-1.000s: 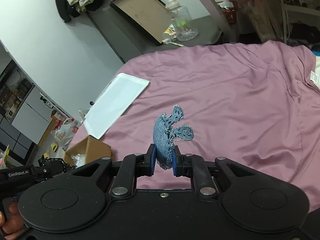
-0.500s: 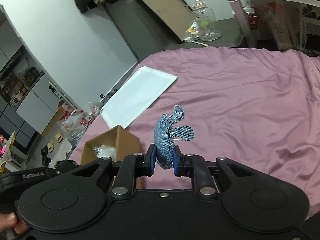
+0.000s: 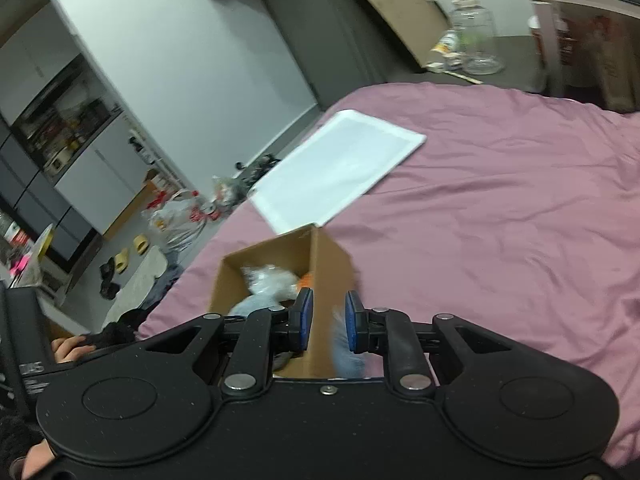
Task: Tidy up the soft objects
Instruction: 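Carry the lace item with the left tool into the box and open it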
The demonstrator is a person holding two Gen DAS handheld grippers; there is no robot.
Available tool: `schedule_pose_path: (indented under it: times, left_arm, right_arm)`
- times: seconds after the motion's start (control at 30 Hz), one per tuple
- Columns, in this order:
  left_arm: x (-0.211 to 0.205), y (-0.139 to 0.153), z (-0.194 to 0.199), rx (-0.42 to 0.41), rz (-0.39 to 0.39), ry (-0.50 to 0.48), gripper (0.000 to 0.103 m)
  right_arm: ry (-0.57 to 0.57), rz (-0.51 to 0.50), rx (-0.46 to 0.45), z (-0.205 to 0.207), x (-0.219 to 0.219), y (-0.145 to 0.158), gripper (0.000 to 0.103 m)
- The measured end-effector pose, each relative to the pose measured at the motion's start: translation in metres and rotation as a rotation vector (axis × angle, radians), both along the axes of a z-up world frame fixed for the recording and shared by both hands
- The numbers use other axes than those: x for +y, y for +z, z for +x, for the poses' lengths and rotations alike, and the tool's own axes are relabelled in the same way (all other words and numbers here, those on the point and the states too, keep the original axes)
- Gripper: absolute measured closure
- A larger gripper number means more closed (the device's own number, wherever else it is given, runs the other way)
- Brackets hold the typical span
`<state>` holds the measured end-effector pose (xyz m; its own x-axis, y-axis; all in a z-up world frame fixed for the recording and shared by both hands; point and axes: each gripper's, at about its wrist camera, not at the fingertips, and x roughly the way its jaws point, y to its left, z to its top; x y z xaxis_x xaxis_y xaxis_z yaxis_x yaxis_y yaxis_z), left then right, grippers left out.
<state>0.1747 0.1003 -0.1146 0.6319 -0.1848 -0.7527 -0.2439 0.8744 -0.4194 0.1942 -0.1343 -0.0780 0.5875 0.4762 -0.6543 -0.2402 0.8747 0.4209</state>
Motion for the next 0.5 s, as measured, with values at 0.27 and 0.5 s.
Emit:
schedule_pose_path:
  times: [0.27,0.5]
  left_arm:
    - [0.016,-0.022,0.006,0.047,-0.038,-0.012,0.086]
    - [0.017,-0.032,0.011,0.077,-0.093,-0.057,0.066]
  right_arm:
    - [0.023,-0.03,0.01,0.005,0.026,-0.008,0.097]
    - [-0.046,-0.102,0.178,0.007,0.01,-0.054,0.069]
